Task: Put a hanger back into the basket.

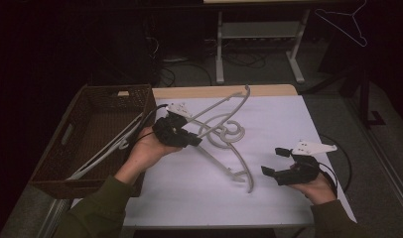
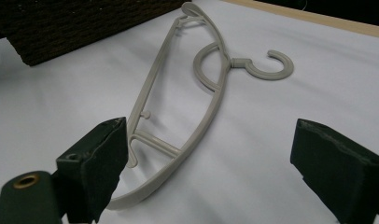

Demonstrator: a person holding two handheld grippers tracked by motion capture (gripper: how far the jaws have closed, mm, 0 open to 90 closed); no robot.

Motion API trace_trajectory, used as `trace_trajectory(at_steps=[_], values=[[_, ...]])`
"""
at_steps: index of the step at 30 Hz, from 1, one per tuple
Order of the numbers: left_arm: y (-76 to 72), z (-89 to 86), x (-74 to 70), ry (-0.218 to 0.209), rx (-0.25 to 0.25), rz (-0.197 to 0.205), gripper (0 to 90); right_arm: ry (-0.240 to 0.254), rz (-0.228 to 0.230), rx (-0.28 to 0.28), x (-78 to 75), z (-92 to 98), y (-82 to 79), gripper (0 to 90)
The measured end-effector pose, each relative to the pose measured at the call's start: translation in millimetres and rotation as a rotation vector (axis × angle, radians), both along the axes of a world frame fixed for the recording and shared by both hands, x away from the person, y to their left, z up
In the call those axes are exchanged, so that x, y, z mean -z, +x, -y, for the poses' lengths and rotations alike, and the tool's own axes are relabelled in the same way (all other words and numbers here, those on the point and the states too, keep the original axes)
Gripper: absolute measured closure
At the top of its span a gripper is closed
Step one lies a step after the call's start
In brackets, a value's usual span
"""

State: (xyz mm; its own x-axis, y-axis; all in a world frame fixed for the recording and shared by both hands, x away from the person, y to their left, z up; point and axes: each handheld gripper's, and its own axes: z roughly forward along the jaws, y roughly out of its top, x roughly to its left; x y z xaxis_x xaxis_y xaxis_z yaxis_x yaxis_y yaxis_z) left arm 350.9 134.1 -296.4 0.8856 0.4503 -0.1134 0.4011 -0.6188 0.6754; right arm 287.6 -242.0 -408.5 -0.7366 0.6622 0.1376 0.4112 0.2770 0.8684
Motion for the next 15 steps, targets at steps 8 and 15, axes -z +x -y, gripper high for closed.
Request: trace_trajectory(at_steps=[8,15], values=[[3.8,-13.8,-25.2,0.015,-0.003,0.032,81.6,0.002,0.000,0.001,0.1,0.1,0.2,11.0],[6.8,-33.7,-36.6,0.007,-0.044,0.043,81.6,0.002,-0.005,0.003,0.2,0.2,0.1,11.0]])
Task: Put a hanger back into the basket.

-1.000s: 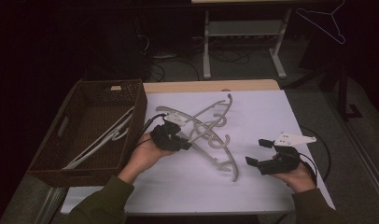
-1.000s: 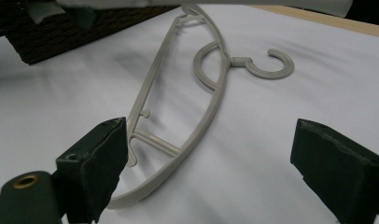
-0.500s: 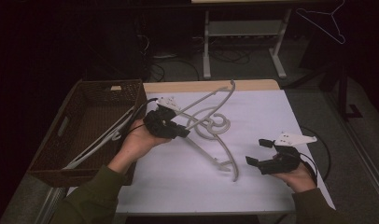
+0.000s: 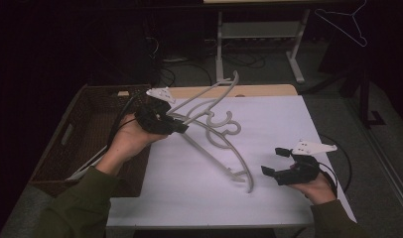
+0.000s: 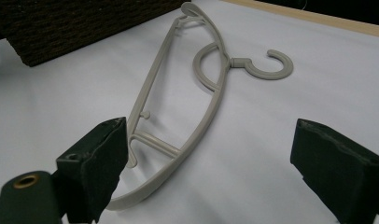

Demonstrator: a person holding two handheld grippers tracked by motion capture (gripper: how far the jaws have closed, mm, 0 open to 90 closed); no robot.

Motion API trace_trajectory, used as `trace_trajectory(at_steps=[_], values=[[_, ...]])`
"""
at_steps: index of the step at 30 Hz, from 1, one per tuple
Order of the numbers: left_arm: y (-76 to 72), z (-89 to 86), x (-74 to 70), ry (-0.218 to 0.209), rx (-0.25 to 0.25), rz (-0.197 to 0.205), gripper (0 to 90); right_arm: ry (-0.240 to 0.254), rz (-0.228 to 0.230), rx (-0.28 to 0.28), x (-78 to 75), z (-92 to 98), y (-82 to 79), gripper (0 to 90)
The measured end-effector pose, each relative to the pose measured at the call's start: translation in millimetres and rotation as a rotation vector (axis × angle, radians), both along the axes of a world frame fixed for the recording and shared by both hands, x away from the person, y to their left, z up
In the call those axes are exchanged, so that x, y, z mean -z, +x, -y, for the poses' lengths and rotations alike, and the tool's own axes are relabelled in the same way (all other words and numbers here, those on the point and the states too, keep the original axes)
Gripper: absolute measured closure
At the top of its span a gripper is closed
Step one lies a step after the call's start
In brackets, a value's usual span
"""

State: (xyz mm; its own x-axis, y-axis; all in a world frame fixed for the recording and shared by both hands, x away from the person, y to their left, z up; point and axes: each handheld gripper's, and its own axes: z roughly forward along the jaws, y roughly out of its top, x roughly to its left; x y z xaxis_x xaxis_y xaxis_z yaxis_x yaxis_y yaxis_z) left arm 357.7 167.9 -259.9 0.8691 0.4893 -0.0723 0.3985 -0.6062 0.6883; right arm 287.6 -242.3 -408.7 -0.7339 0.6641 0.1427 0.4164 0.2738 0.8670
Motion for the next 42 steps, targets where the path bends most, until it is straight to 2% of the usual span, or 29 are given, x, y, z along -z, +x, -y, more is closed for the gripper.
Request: trace_trajectory(at_steps=[7,11,19,32,42], values=[[2.2,-23.6,-4.2,0.011,-0.029,0.006,81.6,0.000,-0.004,0.002,0.1,-0.5,0.0,11.0],[3.0,-38.0,-1.0,0.003,-0.058,0.005,81.6,-0.002,-0.005,0.004,0.4,-0.6,0.1,11.0],[3.4,-71.2,2.4,0.023,-0.089,0.006,81.7,-0.002,-0.006,0.007,0.4,-0.4,0.3,11.0],[-3.9,-138.5,8.3,0.033,-0.165,0.027,81.7,-0.012,-0.003,0.007,1.3,-1.2,1.6,11.0],[-11.3,-178.7,14.7,0.029,-0.233,0.026,81.7,-0.015,-0.005,0.008,1.7,-1.8,1.8,11.0]])
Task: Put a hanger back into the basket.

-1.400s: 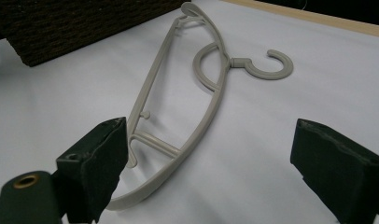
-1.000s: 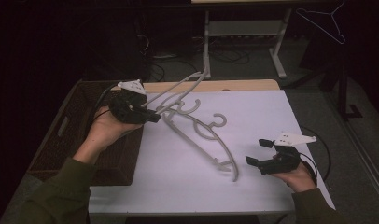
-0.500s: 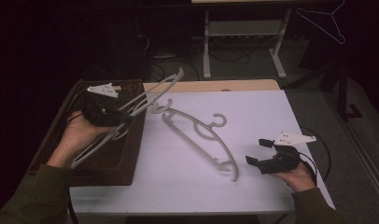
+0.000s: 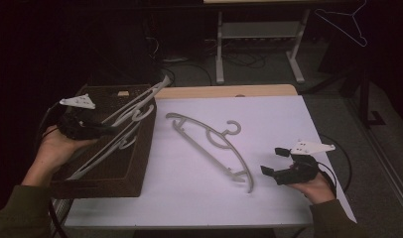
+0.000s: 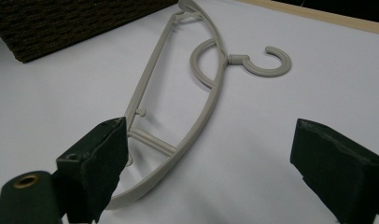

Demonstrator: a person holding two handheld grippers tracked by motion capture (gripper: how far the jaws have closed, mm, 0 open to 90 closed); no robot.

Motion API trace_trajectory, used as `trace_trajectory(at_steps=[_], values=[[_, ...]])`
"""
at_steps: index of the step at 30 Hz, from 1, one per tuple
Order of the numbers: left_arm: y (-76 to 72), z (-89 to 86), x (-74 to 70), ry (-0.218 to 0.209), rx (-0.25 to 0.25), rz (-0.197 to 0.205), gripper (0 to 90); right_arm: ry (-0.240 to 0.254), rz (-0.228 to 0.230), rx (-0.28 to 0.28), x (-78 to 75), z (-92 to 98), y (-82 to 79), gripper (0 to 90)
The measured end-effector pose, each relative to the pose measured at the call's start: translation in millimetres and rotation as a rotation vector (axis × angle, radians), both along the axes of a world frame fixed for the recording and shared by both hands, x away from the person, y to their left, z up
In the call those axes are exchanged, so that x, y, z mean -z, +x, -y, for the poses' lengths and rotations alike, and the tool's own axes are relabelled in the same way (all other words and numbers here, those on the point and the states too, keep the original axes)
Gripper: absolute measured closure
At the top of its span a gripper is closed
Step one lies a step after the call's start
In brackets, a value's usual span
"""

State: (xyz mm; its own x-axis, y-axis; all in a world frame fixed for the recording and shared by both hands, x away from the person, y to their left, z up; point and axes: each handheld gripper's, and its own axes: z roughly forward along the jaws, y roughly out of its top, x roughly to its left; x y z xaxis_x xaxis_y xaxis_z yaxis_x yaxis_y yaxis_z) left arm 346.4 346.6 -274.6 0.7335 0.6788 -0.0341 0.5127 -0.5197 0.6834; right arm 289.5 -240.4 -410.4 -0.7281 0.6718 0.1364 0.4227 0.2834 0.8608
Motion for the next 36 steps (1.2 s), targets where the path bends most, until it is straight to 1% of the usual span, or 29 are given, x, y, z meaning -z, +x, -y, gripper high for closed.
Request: trace_trajectory(at_steps=[4,8,9,11,15,17,19,20,21,24,31,32,33,36], values=[[-3.8,-15.8,1.2,-0.010,-0.028,0.001,81.7,-0.001,0.001,0.000,0.2,0.1,0.2,11.0],[-8.1,-29.8,2.2,-0.001,-0.050,-0.003,81.8,-0.002,-0.001,0.000,0.6,-0.5,0.3,11.0],[-9.6,-32.2,2.9,-0.011,-0.064,-0.002,81.8,-0.002,-0.002,0.001,0.6,-0.7,0.2,11.0],[-11.3,-39.2,3.2,0.004,-0.068,-0.004,81.8,-0.003,-0.003,0.002,0.7,-1.1,0.3,11.0],[-14.8,-48.1,7.1,-0.003,-0.092,-0.009,81.8,-0.004,-0.003,0.001,0.9,-1.4,0.7,11.0],[-15.8,-52.0,9.5,-0.003,-0.095,-0.015,81.9,-0.004,-0.003,0.000,1.0,-1.5,0.8,11.0],[-16.1,-54.7,12.3,-0.005,-0.091,-0.019,81.8,-0.005,-0.001,0.000,1.0,-1.5,0.9,11.0],[-16.7,-54.9,14.4,-0.016,-0.100,-0.024,81.9,-0.005,-0.002,0.000,1.0,-1.5,1.0,11.0],[-16.4,-56.3,15.5,0.001,-0.093,-0.030,81.8,-0.005,-0.002,0.000,1.0,-1.4,1.1,11.0],[-16.1,-56.8,21.0,0.022,-0.092,-0.041,81.9,-0.003,-0.001,0.002,0.9,-1.1,1.2,11.0],[-8.4,-58.9,37.8,0.032,-0.096,-0.076,81.9,-0.003,-0.001,0.002,0.8,-1.2,1.0,11.0],[-8.4,-58.9,37.8,0.032,-0.096,-0.076,81.9,-0.003,-0.001,0.004,0.8,-1.0,1.1,11.0],[-6.2,-59.2,42.3,0.041,-0.091,-0.084,81.9,-0.002,-0.002,0.004,0.8,-0.7,1.2,11.0],[-3.3,-58.7,48.5,0.053,-0.087,-0.098,81.9,-0.002,-0.006,0.005,0.9,-0.4,1.3,11.0]])
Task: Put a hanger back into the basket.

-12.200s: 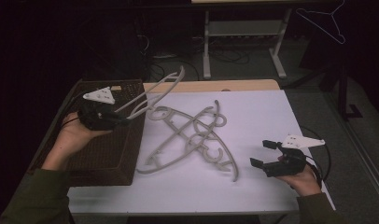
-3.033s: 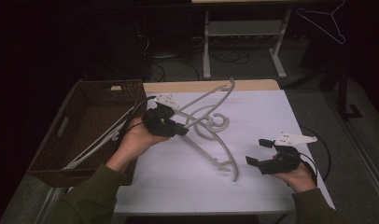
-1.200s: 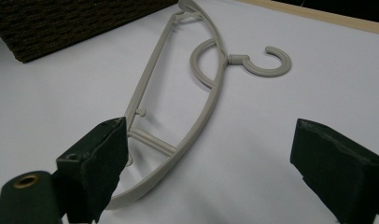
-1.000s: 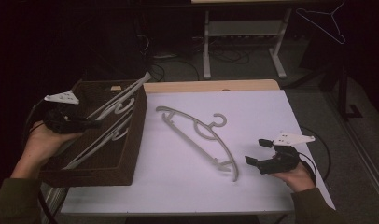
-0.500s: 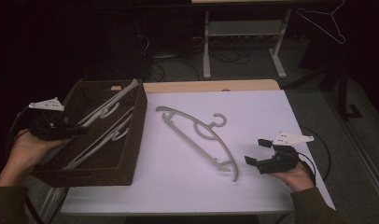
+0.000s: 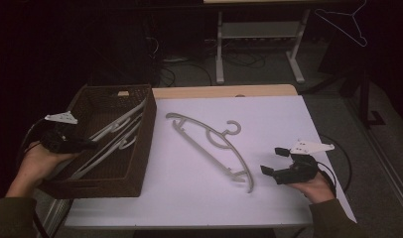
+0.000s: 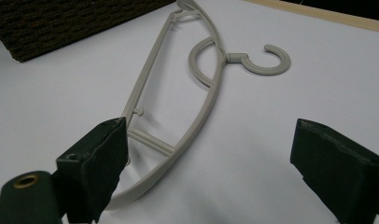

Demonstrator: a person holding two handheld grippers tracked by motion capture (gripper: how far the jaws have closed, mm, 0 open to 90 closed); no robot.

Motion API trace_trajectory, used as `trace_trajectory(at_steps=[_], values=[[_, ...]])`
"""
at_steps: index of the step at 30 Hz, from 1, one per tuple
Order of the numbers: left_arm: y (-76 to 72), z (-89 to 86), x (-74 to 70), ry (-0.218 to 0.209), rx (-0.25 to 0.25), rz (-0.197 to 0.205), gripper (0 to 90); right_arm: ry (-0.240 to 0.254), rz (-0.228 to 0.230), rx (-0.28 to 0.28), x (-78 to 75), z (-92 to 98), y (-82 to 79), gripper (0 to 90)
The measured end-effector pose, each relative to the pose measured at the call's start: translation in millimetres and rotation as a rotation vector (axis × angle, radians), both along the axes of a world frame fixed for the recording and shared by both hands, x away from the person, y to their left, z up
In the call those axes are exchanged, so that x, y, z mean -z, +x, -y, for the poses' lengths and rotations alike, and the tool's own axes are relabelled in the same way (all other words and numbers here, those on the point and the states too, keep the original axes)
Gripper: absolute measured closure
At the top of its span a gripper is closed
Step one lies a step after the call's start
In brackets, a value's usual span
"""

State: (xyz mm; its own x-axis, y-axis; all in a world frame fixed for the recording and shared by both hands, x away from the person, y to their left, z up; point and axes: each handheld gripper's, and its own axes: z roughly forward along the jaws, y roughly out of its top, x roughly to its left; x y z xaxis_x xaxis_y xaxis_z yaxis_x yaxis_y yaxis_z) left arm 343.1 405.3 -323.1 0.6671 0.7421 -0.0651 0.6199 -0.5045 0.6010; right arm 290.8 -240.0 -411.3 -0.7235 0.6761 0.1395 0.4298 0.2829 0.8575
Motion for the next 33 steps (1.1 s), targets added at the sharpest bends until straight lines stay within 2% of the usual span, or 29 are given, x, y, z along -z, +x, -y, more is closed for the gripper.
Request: trace_trajectory(at_steps=[4,8,12,20,31,32,33], values=[[2.9,0.0,7.2,-0.004,0.000,-0.007,81.8,-0.001,0.002,-0.001,0.0,-0.2,-0.1,11.0],[6.3,-0.5,16.6,0.011,0.007,-0.047,81.8,0.000,0.001,0.000,-0.1,0.0,-0.2,11.0],[9.6,1.1,24.0,0.017,0.011,-0.064,81.7,0.000,0.001,0.001,-0.1,0.0,-0.1,11.0],[10.6,1.8,39.6,0.004,0.019,-0.125,81.4,-0.001,-0.001,0.000,0.1,-0.1,0.1,11.0],[11.8,7.3,49.1,0.038,0.051,-0.146,78.9,-0.001,0.003,-0.002,-0.2,0.3,0.2,11.0],[12.4,6.6,48.4,0.052,0.063,-0.146,78.6,-0.001,0.002,-0.002,-0.2,0.3,0.2,11.0],[11.8,7.6,48.9,0.036,0.047,-0.142,77.6,-0.001,0.002,-0.002,-0.2,0.4,0.2,11.0]])
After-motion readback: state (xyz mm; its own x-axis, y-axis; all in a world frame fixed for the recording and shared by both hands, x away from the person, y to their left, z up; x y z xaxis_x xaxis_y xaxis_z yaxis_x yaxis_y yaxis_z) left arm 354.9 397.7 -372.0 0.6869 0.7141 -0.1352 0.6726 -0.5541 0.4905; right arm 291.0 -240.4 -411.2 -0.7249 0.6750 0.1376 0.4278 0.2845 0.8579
